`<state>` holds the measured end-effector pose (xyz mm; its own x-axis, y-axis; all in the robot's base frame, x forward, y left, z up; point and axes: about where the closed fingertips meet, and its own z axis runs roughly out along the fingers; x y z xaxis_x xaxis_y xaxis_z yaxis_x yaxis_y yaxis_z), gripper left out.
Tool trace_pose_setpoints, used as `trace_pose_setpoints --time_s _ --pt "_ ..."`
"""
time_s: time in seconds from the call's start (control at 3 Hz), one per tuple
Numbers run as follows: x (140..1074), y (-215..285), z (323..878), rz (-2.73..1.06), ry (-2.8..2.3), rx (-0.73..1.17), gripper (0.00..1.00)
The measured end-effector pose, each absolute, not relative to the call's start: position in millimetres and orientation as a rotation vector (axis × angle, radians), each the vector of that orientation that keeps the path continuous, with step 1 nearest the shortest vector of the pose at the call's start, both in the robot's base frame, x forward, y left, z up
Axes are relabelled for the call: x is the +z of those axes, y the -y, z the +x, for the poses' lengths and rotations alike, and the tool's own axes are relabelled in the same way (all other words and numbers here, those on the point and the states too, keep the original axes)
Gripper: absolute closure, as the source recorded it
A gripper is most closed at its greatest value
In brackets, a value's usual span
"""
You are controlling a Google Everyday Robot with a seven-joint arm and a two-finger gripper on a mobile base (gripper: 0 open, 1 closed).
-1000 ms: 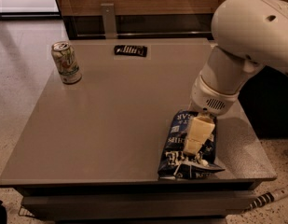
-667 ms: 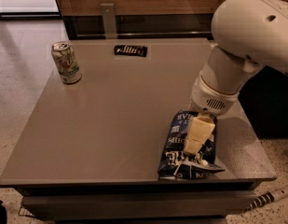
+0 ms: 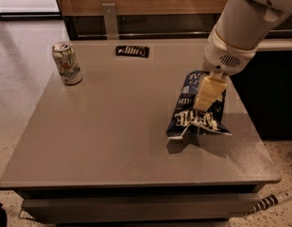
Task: Move blue chip bag near rxbar chocolate
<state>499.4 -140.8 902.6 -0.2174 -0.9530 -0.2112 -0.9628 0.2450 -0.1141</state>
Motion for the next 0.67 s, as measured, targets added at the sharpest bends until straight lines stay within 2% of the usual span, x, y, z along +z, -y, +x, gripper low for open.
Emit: trace_pose_setpoints --time_s 0.67 --pt "984.7 158.0 560.8 -1.675 -2.194 -0.128 1.0"
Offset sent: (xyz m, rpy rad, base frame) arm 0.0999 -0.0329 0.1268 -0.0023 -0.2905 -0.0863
